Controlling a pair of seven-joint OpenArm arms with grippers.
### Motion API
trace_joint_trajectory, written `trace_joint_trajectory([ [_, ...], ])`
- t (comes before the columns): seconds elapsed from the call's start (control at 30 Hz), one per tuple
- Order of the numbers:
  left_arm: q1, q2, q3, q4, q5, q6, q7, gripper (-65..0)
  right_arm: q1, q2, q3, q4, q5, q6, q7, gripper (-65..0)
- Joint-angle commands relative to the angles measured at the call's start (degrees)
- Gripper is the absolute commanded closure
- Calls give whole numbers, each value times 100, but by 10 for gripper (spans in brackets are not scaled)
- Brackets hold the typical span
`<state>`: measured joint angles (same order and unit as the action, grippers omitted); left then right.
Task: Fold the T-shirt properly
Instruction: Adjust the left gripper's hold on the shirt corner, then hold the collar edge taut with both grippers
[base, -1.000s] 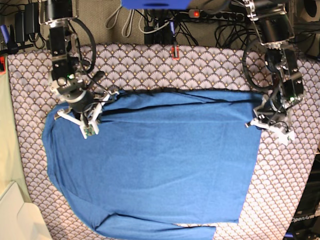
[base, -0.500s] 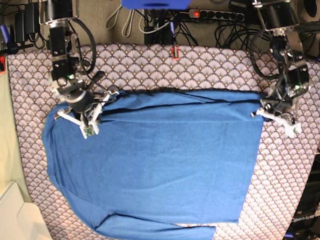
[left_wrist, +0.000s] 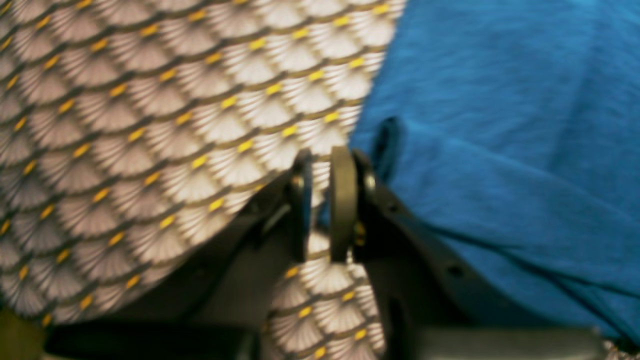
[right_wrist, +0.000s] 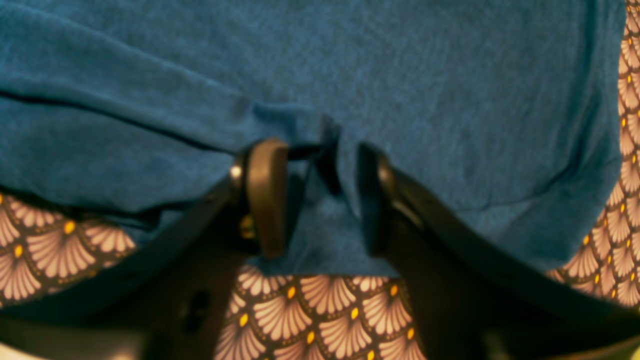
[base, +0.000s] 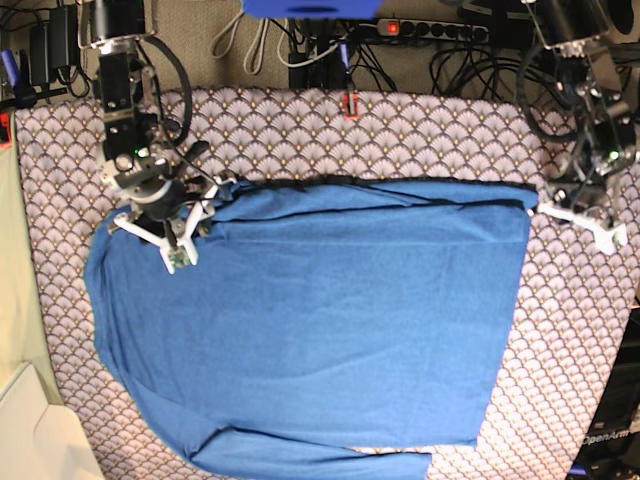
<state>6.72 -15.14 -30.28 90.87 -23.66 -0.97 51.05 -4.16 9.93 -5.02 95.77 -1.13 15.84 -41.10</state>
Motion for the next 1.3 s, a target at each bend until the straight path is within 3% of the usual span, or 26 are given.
trace_joint_trajectory([
  [0.0, -70, -82, -88, 139, -144, 14, -81, -71, 78, 40, 14, 160, 29, 3, 123, -290],
  [0.2, 211, -196, -290, 148, -759, -48, -124, -67, -124, 57, 58, 582, 29, 3, 123, -296],
  [0.37, 282, -214, -308, 69, -750, -980, -133, -68, -441, 40, 58, 801, 29, 3, 132, -306],
  [0.47, 282, -205, -308, 60, -750, -1314, -133, -70, -581, 31, 58, 801, 29, 3, 132, -307],
  [0.73, 282, -196, -255, -265, -733, -1358, -415, -67, -669, 40, 66, 810, 29, 3, 141, -306],
  [0.83, 291, -196, -255, -414, -434, -1393, -555, -72, -678, 40, 66, 810, 29, 3, 141, -309],
  [1.27, 238, 32, -264, -397, -285, -1410, -573, -66, -678, 31, 66, 810, 29, 3, 141, -310],
])
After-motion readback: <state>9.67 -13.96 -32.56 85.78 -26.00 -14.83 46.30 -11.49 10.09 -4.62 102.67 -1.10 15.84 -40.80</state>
